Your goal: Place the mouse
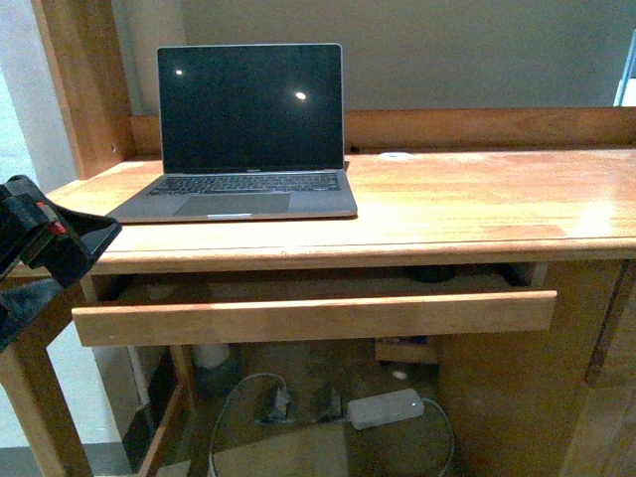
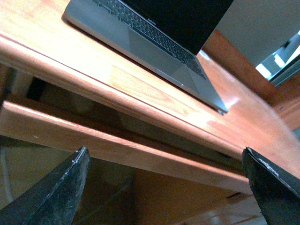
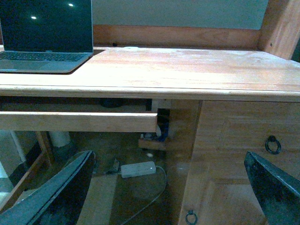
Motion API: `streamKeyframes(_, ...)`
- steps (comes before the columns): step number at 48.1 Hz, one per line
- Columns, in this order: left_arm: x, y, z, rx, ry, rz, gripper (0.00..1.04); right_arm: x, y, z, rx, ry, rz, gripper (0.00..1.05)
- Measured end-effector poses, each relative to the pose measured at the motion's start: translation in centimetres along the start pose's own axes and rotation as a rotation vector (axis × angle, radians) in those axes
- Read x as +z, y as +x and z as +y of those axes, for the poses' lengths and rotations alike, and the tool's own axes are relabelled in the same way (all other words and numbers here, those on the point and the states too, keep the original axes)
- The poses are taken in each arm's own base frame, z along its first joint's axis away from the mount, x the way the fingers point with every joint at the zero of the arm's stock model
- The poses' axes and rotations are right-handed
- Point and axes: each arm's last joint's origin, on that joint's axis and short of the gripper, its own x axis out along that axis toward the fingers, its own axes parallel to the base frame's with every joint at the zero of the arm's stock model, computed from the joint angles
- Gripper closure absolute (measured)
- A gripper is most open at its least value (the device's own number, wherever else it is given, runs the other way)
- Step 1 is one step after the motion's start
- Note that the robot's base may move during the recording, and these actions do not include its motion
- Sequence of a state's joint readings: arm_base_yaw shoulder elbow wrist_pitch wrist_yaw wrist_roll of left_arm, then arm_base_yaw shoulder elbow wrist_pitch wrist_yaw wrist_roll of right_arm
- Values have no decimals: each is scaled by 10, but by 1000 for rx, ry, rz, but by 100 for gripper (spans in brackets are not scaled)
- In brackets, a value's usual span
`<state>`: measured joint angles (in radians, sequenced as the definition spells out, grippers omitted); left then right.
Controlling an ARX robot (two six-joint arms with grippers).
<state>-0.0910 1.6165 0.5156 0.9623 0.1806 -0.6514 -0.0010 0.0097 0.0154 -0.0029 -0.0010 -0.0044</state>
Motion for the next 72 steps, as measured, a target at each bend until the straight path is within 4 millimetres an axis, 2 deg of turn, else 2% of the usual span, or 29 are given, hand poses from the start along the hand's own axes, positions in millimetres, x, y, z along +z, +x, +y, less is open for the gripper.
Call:
streamKeyframes(7, -9, 3, 17, 65, -242, 13, 7, 0, 0, 0, 0, 0, 0, 7)
streamKeyframes(24, -7, 3, 14, 35, -342, -1, 7, 0, 0, 0, 0, 0, 0, 7)
streamKeyframes(28, -8, 12, 22, 32, -376, -4, 7, 0, 0, 0, 0, 0, 0, 7)
streamKeyframes(32, -18, 29, 34, 53, -425, 27, 7, 0, 0, 0, 0, 0, 0, 7)
streamKeyframes(49, -26, 78, 67, 39, -567, 22, 7, 0, 0, 0, 0, 0, 0, 7)
streamKeyframes(66, -49, 91, 90, 117, -621, 35, 7, 0, 0, 0, 0, 0, 0, 7)
streamKeyframes(72, -48, 100, 98, 128, -624, 24, 7, 0, 0, 0, 0, 0, 0, 7)
